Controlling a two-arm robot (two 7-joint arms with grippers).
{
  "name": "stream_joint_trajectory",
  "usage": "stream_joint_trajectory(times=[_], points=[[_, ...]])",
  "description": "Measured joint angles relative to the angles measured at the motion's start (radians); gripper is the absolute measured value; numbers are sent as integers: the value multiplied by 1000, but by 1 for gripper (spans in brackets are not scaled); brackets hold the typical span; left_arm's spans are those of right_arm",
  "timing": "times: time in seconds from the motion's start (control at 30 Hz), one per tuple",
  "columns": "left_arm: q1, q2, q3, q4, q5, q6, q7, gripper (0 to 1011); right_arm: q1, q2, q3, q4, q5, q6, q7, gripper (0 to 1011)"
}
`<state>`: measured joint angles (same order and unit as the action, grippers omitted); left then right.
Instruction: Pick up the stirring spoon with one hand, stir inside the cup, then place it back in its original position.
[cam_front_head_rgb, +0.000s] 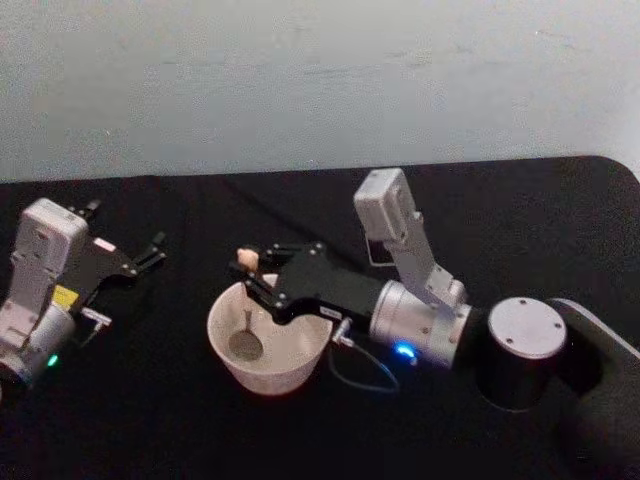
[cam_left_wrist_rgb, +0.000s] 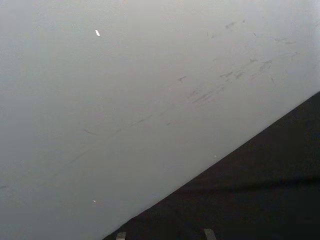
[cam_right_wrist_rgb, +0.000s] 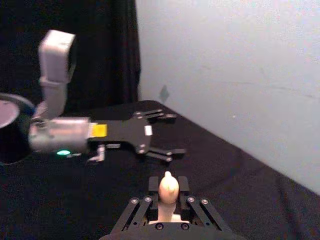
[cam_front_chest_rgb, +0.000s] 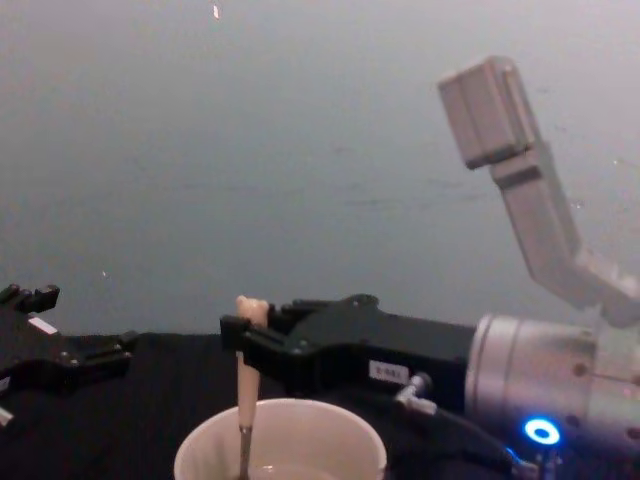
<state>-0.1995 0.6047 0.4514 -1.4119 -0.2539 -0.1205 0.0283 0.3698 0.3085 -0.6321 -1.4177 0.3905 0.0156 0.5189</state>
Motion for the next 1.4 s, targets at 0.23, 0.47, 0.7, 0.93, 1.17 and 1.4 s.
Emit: stream_joint_trajectory(times=[0.23,0.47,0.7,0.93,1.17,1.4], points=[[0,0,0,0,0,0,0,1001,39,-49,22,75,-46,-11,-46,225],[0,0,0,0,0,0,0,1001,41,-44,59,86,-60,-11,-54,225],[0,0,0,0,0,0,0,1001,4,11,88,29,-57,6,-27,225],[0,0,0,0,0,0,0,1001,-47,68,103,-56,-23,48,7,225],[0,0,0,0,0,0,0,1001,-79,103,91,-120,17,70,41,225],[0,0,0,0,0,0,0,1001,-75,98,63,-128,27,79,45,225]])
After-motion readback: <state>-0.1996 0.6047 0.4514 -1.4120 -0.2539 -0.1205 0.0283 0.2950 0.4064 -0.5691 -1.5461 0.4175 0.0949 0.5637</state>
